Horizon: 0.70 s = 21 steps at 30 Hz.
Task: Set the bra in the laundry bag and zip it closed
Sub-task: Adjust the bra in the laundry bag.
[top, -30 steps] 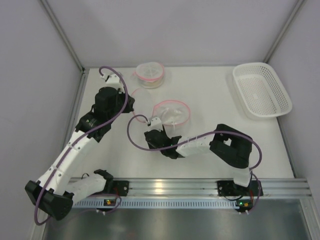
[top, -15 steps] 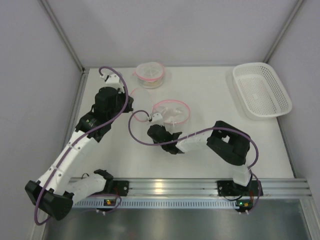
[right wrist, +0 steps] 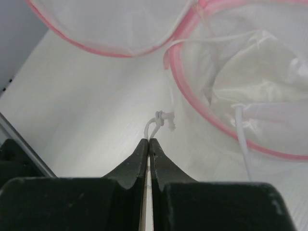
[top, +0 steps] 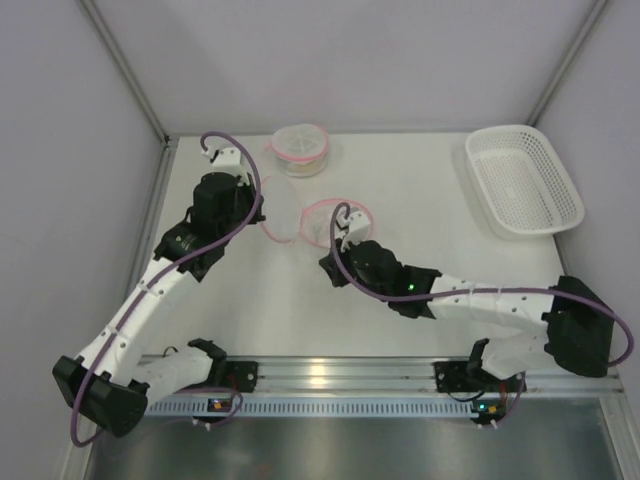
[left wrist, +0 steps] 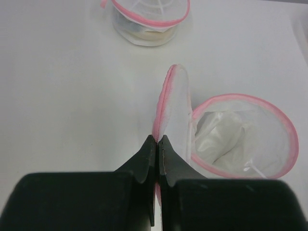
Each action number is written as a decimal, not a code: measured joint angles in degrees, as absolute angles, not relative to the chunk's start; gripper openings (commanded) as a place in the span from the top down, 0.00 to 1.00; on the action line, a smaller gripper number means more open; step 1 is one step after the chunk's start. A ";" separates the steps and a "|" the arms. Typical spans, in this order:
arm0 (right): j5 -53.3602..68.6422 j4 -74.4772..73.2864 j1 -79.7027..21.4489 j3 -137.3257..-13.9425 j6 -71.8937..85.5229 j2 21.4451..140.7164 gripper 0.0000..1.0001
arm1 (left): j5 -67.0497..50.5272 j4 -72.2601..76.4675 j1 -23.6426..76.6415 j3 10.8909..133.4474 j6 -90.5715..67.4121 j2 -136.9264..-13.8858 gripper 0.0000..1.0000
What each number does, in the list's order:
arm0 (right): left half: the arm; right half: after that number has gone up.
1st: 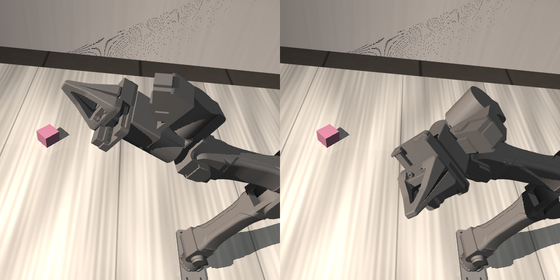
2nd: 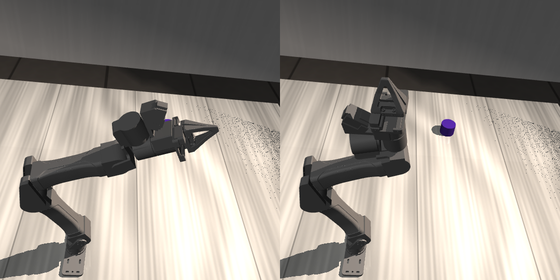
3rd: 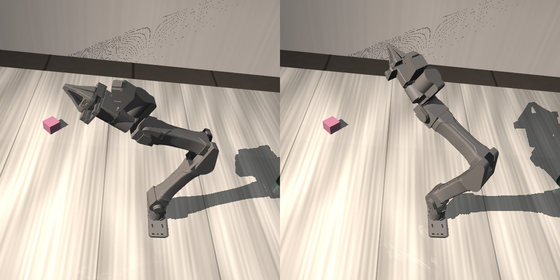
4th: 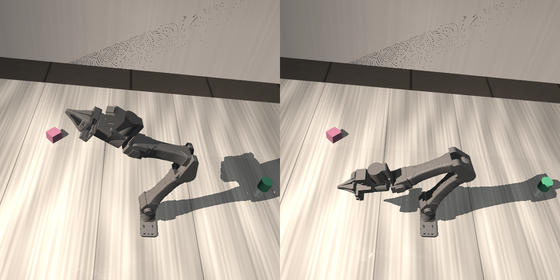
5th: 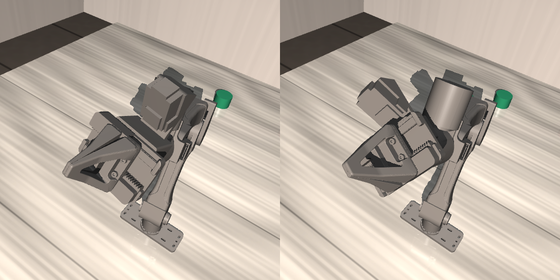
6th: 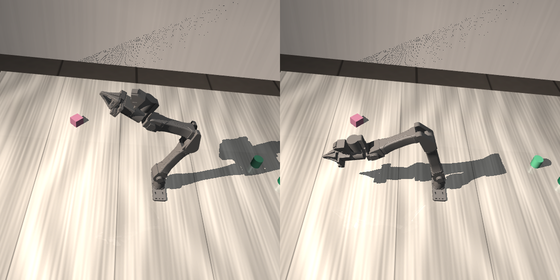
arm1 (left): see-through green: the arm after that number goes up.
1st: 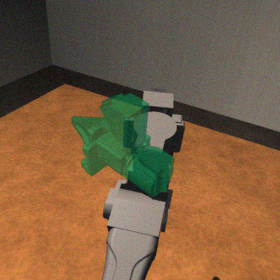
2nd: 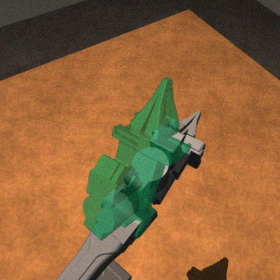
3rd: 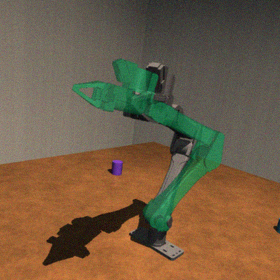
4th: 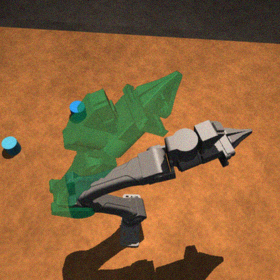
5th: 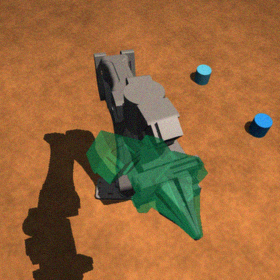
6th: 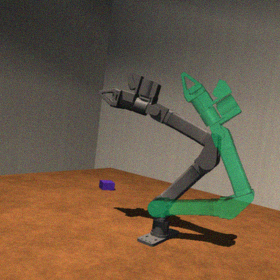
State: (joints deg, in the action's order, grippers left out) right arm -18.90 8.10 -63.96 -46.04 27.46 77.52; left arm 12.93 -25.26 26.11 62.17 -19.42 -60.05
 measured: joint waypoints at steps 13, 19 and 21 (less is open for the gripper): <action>-18.72 3.29 -55.22 -60.42 20.80 70.30 1.00 | 11.44 -25.56 25.96 61.25 -19.25 -57.82 1.00; -16.97 3.36 -51.31 -67.37 17.98 74.19 1.00 | 10.31 -25.76 25.96 61.28 -19.09 -57.47 1.00; -15.94 3.22 -50.92 -67.85 17.32 76.64 1.00 | 10.11 -25.87 25.96 61.28 -19.07 -57.34 1.00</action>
